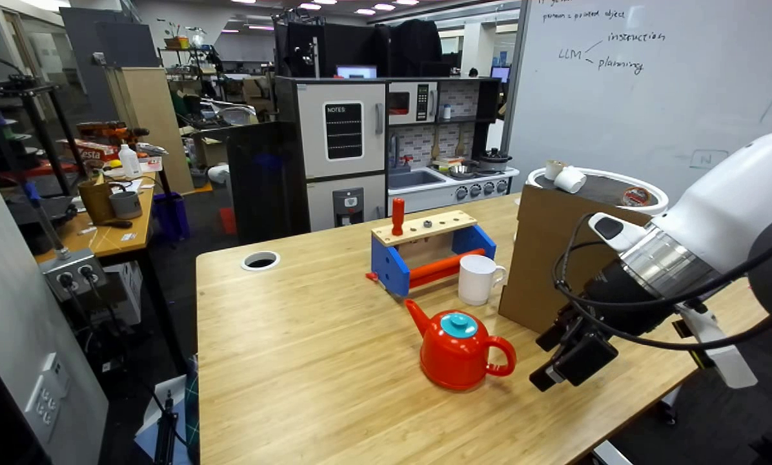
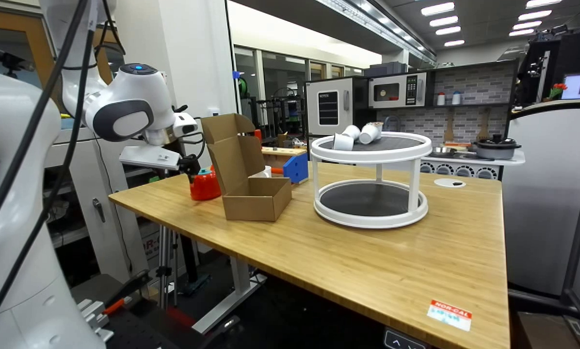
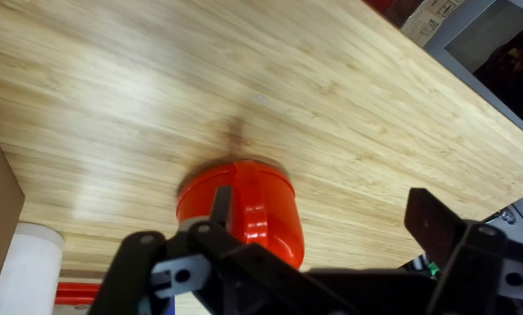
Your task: Put the kettle on the top shelf of the stand
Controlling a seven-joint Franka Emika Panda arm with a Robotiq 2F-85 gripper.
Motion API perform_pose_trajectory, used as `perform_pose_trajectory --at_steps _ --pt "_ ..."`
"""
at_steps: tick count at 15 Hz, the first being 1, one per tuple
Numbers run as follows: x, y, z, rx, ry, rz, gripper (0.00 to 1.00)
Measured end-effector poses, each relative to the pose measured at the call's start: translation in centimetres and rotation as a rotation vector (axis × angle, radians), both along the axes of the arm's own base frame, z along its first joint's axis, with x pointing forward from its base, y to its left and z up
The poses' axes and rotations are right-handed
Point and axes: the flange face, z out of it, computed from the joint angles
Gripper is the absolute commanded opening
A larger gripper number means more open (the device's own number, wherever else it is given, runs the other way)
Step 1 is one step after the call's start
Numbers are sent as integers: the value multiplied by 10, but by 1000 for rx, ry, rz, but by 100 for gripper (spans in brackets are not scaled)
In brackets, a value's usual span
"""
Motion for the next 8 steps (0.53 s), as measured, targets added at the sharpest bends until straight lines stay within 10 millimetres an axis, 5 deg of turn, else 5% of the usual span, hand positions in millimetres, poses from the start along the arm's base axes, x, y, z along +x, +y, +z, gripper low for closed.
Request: perform_pose_trajectory --at_steps 8 --pt "9 3 -8 -27 20 5 100"
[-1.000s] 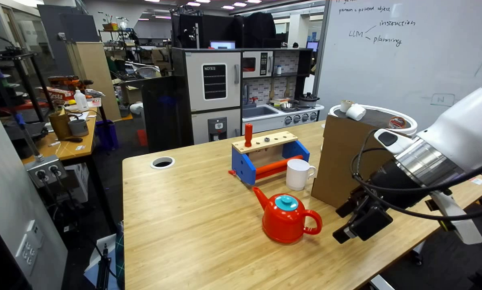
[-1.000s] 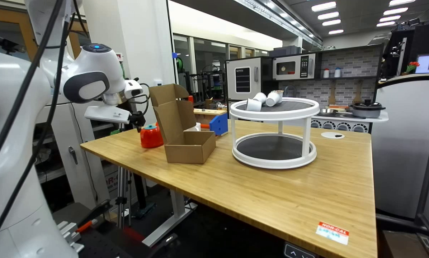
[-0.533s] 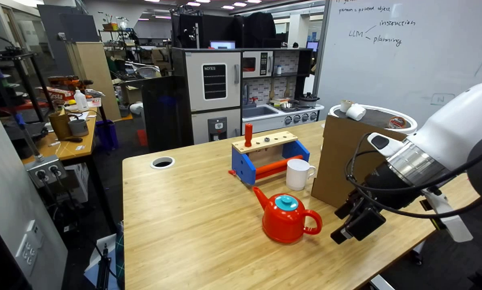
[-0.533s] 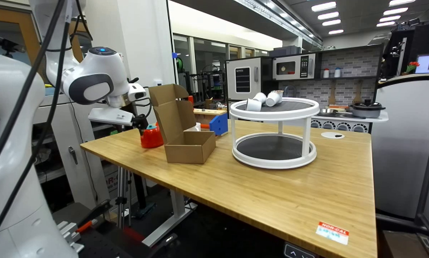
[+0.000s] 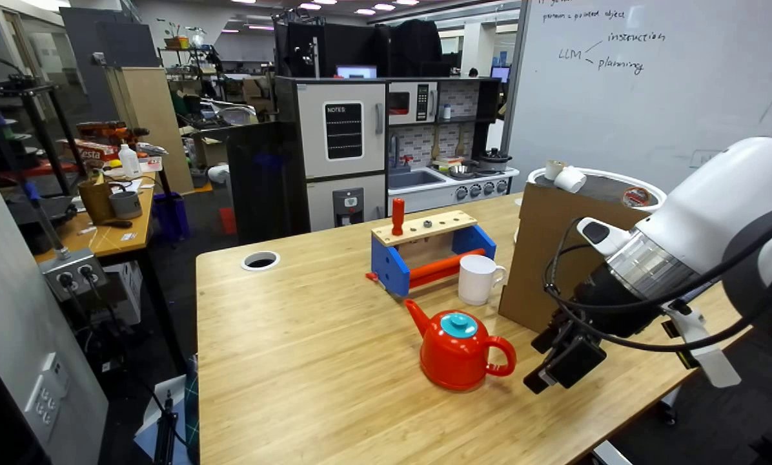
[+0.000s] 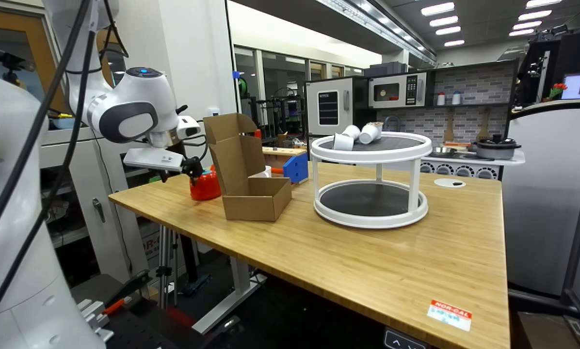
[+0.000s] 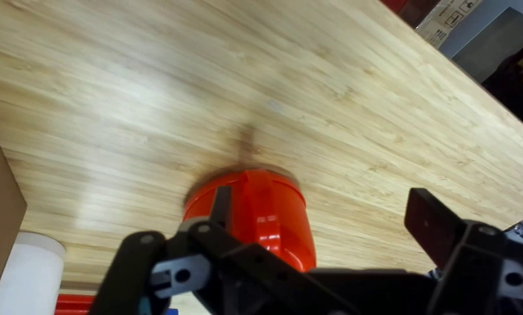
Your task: Put the kettle on the top shelf of the stand
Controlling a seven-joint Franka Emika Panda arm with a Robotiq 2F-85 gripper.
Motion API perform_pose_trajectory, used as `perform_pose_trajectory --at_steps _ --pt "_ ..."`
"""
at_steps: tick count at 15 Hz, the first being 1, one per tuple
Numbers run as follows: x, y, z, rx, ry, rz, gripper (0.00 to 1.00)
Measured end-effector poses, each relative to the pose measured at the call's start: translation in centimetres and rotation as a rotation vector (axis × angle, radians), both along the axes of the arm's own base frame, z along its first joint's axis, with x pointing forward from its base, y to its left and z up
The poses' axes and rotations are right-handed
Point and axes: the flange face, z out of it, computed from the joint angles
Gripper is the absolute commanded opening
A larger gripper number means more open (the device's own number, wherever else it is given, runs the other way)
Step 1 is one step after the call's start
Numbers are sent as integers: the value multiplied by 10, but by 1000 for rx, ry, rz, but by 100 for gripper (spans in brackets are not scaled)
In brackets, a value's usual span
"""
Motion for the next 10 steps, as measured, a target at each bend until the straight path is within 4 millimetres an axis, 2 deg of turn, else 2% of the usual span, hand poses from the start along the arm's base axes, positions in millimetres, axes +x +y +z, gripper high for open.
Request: perform_pose_trajectory --at_steps 4,10 --pt "2 1 -6 -15 5 4 100" --pt "19 -12 -5 -34 -20 2 100"
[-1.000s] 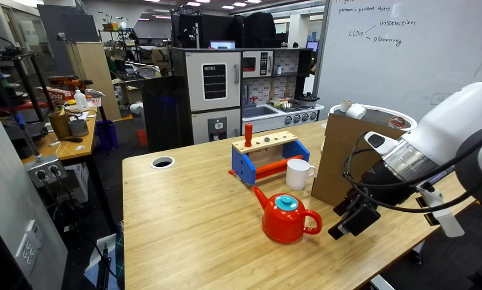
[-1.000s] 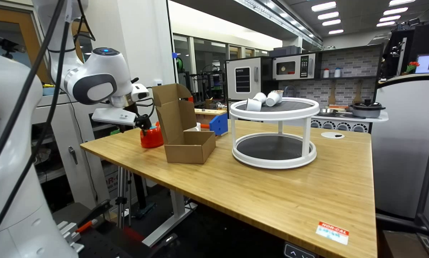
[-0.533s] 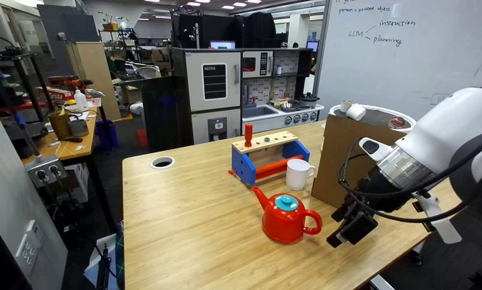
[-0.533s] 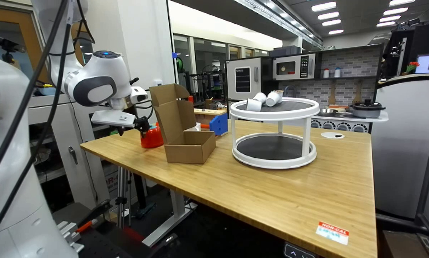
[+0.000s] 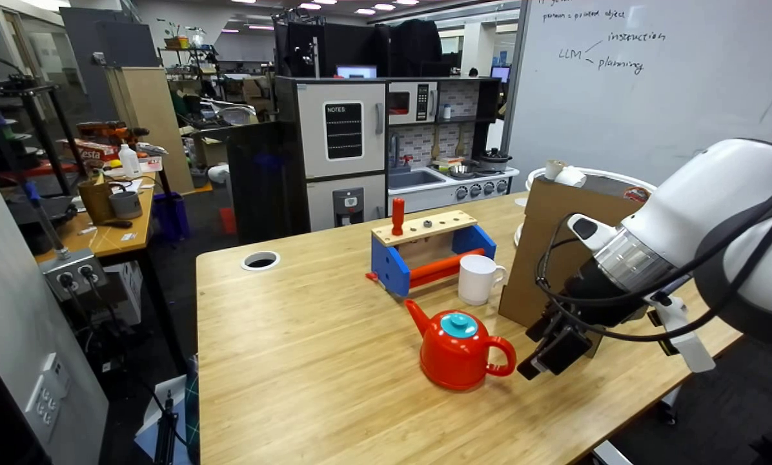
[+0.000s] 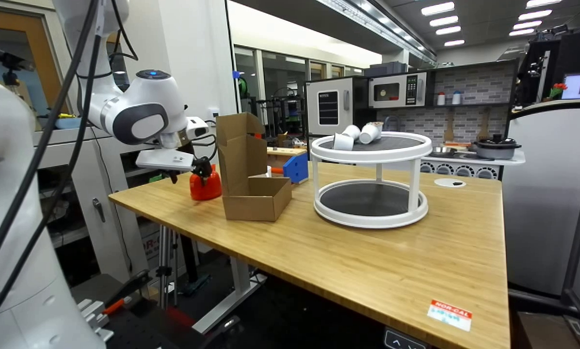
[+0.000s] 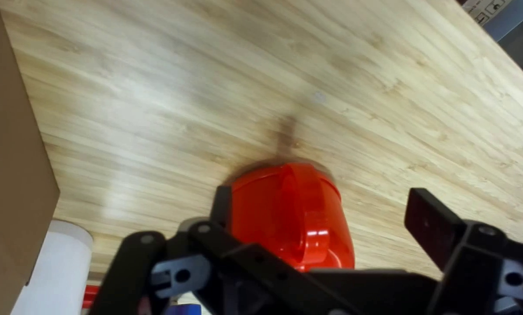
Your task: Put the kettle on the top shelf of the stand
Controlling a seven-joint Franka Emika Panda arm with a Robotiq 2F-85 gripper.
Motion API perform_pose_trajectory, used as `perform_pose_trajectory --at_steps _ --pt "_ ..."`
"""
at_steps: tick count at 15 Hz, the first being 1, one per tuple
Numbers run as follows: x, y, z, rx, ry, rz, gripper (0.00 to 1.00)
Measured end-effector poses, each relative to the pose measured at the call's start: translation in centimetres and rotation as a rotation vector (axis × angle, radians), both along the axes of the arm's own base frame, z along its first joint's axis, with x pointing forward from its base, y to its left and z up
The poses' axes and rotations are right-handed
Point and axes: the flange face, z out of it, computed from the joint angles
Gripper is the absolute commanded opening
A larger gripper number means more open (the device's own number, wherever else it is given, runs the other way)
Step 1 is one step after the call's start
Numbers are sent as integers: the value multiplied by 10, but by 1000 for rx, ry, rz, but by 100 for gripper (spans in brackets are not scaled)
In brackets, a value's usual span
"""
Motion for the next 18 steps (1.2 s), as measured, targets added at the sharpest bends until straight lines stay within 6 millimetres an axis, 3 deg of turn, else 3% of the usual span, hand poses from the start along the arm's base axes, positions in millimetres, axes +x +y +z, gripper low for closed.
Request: perform_pose_trajectory --at_steps 18 --pt "8 15 11 -36 -7 113 100"
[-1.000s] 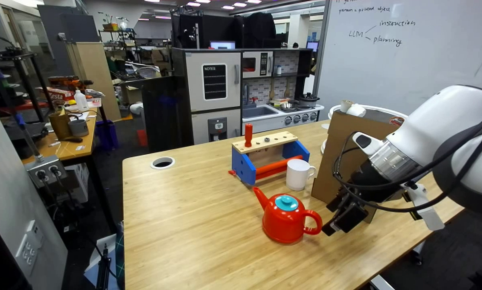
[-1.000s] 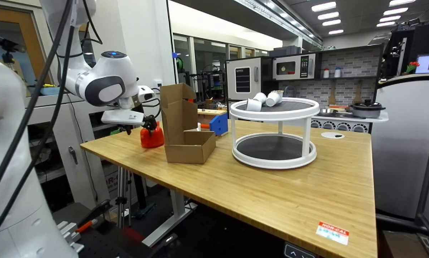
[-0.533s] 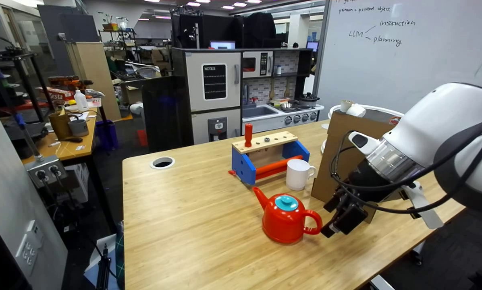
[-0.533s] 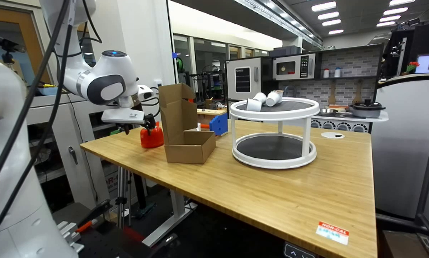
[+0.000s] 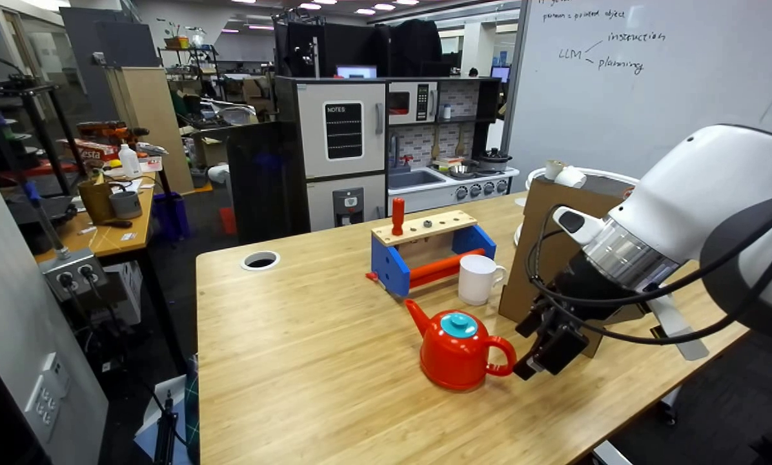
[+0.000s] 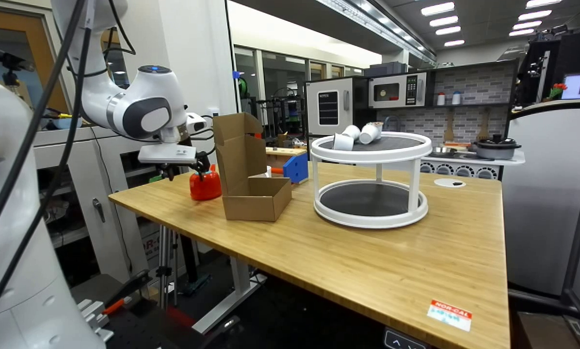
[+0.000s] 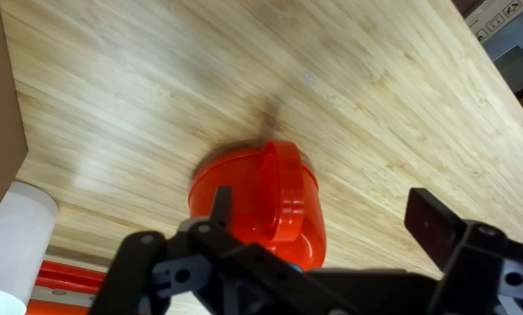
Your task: Put the kettle on the top shelf of the stand
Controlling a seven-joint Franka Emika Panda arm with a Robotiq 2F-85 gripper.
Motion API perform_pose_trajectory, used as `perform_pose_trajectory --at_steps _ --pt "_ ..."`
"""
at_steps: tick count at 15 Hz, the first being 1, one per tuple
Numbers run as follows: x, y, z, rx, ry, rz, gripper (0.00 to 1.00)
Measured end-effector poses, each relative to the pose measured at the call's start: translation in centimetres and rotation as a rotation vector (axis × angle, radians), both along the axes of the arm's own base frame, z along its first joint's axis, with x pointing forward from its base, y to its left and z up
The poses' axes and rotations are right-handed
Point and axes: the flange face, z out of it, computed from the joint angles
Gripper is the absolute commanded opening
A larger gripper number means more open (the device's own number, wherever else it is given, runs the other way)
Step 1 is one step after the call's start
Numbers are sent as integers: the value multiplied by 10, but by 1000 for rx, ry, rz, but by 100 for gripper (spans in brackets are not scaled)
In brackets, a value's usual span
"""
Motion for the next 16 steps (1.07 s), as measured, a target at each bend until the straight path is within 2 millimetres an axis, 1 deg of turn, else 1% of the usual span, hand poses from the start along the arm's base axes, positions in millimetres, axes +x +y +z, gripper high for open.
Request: perform_pose_trajectory --at_steps 7,13,16 --pt "0 3 -3 -16 35 9 100" --pt "10 14 7 -25 42 12 100" --pt "11 14 7 -47 59 4 100"
